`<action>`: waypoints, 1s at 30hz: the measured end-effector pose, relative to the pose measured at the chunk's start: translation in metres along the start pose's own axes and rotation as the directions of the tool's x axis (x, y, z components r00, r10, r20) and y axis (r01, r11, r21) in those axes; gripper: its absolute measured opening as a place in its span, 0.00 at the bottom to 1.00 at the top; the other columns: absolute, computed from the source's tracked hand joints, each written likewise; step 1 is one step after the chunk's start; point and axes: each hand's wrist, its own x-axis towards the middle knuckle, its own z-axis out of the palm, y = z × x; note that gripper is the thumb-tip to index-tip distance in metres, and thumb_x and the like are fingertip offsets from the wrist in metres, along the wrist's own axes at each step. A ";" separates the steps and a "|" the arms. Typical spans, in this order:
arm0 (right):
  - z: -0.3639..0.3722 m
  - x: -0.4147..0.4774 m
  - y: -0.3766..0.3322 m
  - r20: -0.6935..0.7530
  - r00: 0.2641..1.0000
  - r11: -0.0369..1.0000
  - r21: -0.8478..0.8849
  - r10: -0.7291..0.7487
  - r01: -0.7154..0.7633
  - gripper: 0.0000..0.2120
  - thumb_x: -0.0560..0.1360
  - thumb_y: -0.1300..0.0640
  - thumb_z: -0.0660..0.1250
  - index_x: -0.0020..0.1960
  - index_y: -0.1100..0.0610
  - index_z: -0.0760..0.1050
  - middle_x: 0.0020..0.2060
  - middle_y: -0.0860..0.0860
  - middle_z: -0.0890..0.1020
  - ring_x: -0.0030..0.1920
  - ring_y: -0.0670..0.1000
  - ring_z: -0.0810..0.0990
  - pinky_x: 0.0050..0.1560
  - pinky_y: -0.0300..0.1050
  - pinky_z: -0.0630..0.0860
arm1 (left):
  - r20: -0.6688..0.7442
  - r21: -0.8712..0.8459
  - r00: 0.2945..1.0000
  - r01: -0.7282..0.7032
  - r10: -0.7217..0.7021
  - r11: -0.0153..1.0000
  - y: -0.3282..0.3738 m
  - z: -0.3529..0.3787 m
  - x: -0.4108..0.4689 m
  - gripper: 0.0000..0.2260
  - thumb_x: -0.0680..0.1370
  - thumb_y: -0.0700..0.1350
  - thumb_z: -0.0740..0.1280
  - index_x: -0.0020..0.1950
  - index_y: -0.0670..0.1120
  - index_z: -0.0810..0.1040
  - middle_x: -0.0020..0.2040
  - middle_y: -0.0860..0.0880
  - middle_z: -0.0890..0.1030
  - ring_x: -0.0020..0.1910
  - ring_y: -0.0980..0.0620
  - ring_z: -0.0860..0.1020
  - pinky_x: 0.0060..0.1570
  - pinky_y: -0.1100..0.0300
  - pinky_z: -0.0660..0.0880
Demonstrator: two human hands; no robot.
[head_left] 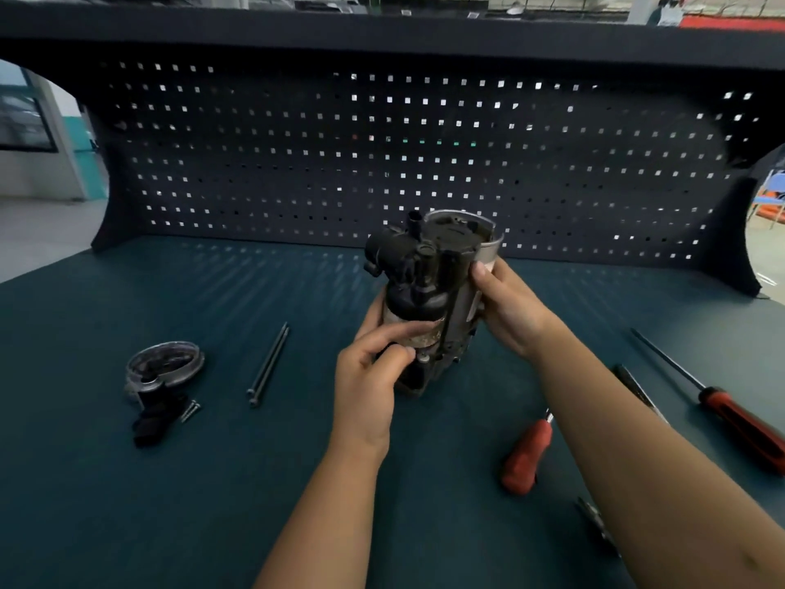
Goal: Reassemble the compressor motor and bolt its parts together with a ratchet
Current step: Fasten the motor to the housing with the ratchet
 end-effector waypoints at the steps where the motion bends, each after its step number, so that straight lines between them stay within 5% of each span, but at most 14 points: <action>1: 0.000 -0.001 0.001 -0.039 0.999 0.998 -0.047 -0.036 0.034 0.50 0.56 0.33 0.76 0.67 0.61 0.67 0.60 0.56 0.78 0.59 0.52 0.78 0.57 0.46 0.76 | -0.031 -0.024 0.999 0.010 -0.011 1.000 0.001 -0.002 0.001 0.14 0.66 0.37 0.61 0.37 0.47 0.85 0.67 0.49 0.74 0.67 0.53 0.72 0.65 0.49 0.69; 5: -0.001 -0.012 0.008 -0.144 0.981 0.983 -0.152 -0.128 0.106 0.32 0.54 0.40 0.76 0.54 0.50 0.74 0.46 0.43 0.84 0.47 0.40 0.82 0.45 0.34 0.76 | -0.147 -0.056 0.989 0.024 -0.032 0.998 0.007 -0.012 0.000 0.12 0.62 0.38 0.59 0.25 0.48 0.79 0.60 0.44 0.79 0.64 0.50 0.74 0.64 0.46 0.68; 9: 0.012 -0.029 0.002 -0.205 0.962 0.964 -0.229 -0.182 0.134 0.25 0.55 0.39 0.74 0.48 0.48 0.77 0.42 0.41 0.85 0.45 0.40 0.82 0.41 0.34 0.76 | -0.180 -0.052 0.983 0.036 -0.045 0.998 0.014 -0.022 0.000 0.11 0.61 0.39 0.58 0.23 0.49 0.76 0.55 0.43 0.80 0.63 0.46 0.73 0.62 0.48 0.68; 14: 0.033 -0.049 -0.015 -0.305 0.933 0.951 -0.292 -0.189 0.097 0.21 0.59 0.40 0.75 0.46 0.48 0.76 0.43 0.43 0.83 0.43 0.39 0.82 0.42 0.38 0.74 | -0.056 -0.059 0.997 0.053 -0.057 0.997 0.033 -0.035 -0.011 0.12 0.63 0.39 0.57 0.26 0.49 0.78 0.36 0.53 0.81 0.43 0.57 0.79 0.44 0.61 0.73; 17: 0.049 -0.065 -0.022 -0.362 0.905 0.933 -0.350 -0.223 0.090 0.18 0.63 0.44 0.77 0.45 0.48 0.73 0.42 0.43 0.81 0.40 0.38 0.80 0.41 0.39 0.73 | -0.030 -0.090 0.996 0.076 -0.078 0.993 0.044 -0.046 -0.019 0.11 0.63 0.39 0.58 0.27 0.49 0.78 0.37 0.53 0.80 0.42 0.57 0.78 0.43 0.59 0.72; 21: 0.083 -0.088 -0.028 -0.422 0.874 0.903 -0.427 -0.241 0.042 0.31 0.53 0.32 0.73 0.46 0.50 0.70 0.45 0.48 0.79 0.45 0.45 0.80 0.42 0.43 0.75 | -0.053 -0.114 0.995 0.076 -0.082 0.991 0.050 -0.069 -0.031 0.02 0.68 0.43 0.66 0.36 0.48 0.78 0.41 0.50 0.80 0.45 0.52 0.77 0.48 0.55 0.71; 26: 0.104 -0.093 -0.035 -0.350 0.919 0.851 -0.524 -0.182 -0.031 0.42 0.50 0.26 0.69 0.53 0.53 0.71 0.53 0.51 0.77 0.54 0.52 0.77 0.54 0.53 0.77 | -0.107 0.130 0.992 0.078 -0.064 0.988 0.048 -0.082 -0.032 0.25 0.62 0.54 0.79 0.54 0.55 0.73 0.49 0.56 0.81 0.50 0.58 0.79 0.48 0.66 0.74; 30: 0.077 -0.101 -0.031 -0.128 0.990 0.890 -0.455 -0.052 -0.012 0.34 0.53 0.34 0.76 0.54 0.44 0.70 0.53 0.43 0.79 0.53 0.41 0.78 0.49 0.37 0.75 | -0.077 0.110 0.994 0.084 -0.076 0.990 0.047 -0.081 -0.022 0.23 0.60 0.57 0.77 0.53 0.57 0.79 0.52 0.56 0.83 0.53 0.59 0.80 0.46 0.70 0.75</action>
